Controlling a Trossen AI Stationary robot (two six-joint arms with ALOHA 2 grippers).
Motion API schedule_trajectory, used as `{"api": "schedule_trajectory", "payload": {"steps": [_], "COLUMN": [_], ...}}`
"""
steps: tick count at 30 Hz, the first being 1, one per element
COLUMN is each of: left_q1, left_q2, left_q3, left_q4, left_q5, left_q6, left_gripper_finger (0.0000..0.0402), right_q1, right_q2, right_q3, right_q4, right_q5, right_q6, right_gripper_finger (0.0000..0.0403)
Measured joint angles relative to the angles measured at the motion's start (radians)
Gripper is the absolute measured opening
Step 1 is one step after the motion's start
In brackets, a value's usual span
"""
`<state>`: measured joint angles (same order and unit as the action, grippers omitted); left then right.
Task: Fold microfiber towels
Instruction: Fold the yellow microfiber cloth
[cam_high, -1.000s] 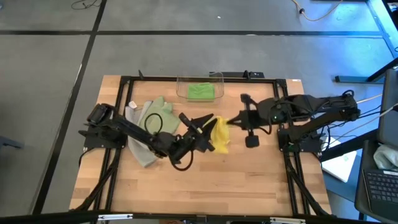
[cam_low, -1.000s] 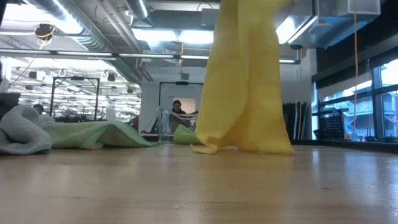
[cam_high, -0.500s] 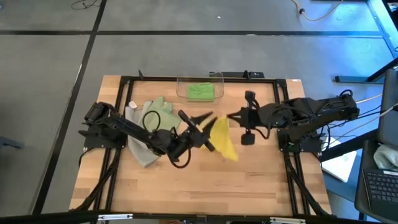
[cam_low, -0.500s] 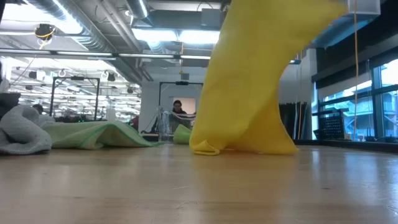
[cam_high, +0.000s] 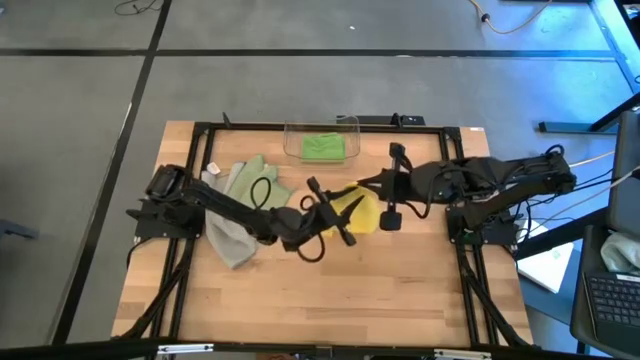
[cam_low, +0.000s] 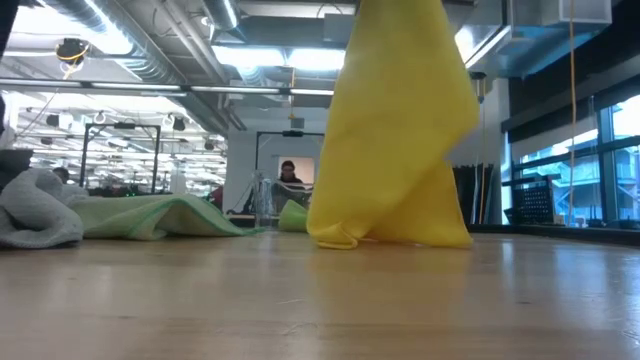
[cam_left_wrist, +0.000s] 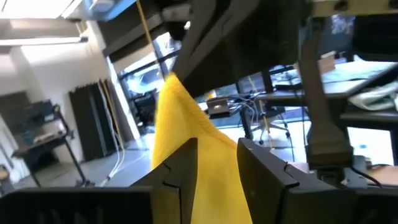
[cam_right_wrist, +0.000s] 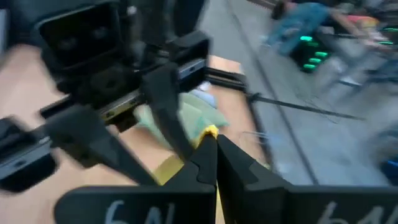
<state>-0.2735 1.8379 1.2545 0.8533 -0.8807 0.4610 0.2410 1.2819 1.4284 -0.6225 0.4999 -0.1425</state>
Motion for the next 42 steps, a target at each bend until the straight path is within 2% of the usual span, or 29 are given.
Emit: {"api": "schedule_trajectory", "payload": {"steps": [2, 5, 7, 8, 10, 13, 16, 23, 25, 29, 32, 35, 40, 42], "left_q1": [0.004, 0.002, 0.001, 0.0, -0.001, -0.002, -0.003, -0.041, -0.049, -0.08, -0.118, -0.146, -0.158, -0.133], "left_q2": [0.003, 0.003, 0.003, 0.003, 0.003, 0.003, 0.003, 0.003, 0.002, 0.001, 0.001, 0.001, 0.002, 0.027], "left_q3": [0.0, 0.0, 0.0, 0.0, 0.0, 0.0, 0.0, 0.0, 0.0, 0.0, 0.0, 0.0, 0.0, 0.002], "left_q4": [-0.009, -0.013, -0.012, -0.009, -0.004, -0.005, -0.006, 0.013, 0.019, -0.017, -0.106, -0.251, -0.592, -0.665], "left_q5": [-0.003, -0.009, -0.026, -0.037, -0.046, -0.052, -0.091, -0.223, -0.245, -0.281, -0.28, -0.263, -0.119, -0.076], "left_q6": [-0.007, -0.005, 0.016, 0.023, 0.041, 0.049, 0.106, 0.22, 0.258, 0.339, 0.357, 0.306, 0.07, -0.007], "left_gripper_finger": [0.0106, 0.0106, 0.0106, 0.0106, 0.0106, 0.0106, 0.0106, 0.0106, 0.0106, 0.0106, 0.0108, 0.0112, 0.0113, 0.0113], "right_q1": [0.006, 0.005, 0.005, 0.004, 0.006, 0.028, 0.058, 0.105, 0.108, 0.094, 0.065, 0.039, 0.029, 0.029], "right_q2": [0.012, 0.047, 0.07, 0.079, 0.096, 0.113, 0.117, 0.109, 0.11, 0.114, 0.114, 0.114, 0.12, 0.13], "right_q3": [0.0, 0.0, 0.0, 0.0, 0.0, 0.0, 0.0, 0.0, 0.009, 0.065, 0.108, 0.151, 0.217, 0.242], "right_q4": [-0.02, -0.055, -0.06, -0.059, -0.055, -0.032, 0.105, 0.561, 0.618, 0.609, 0.587, 0.583, 0.581, 0.581], "right_q5": [0.143, 0.422, 0.545, 0.569, 0.571, 0.504, 0.478, 0.501, 0.522, 0.605, 0.649, 0.66, 0.659, 0.659], "right_q6": [-0.041, -0.147, -0.192, -0.206, -0.231, -0.308, -0.435, -0.786, -0.854, -0.88, -0.883, -0.884, -0.883, -0.884], "right_gripper_finger": [0.0001, 0.0001, 0.0001, 0.0001, 0.0001, 0.0001, 0.0001, 0.0001, 0.0001, 0.0001, 0.0001, 0.0001, 0.0001, 0.0001]}}
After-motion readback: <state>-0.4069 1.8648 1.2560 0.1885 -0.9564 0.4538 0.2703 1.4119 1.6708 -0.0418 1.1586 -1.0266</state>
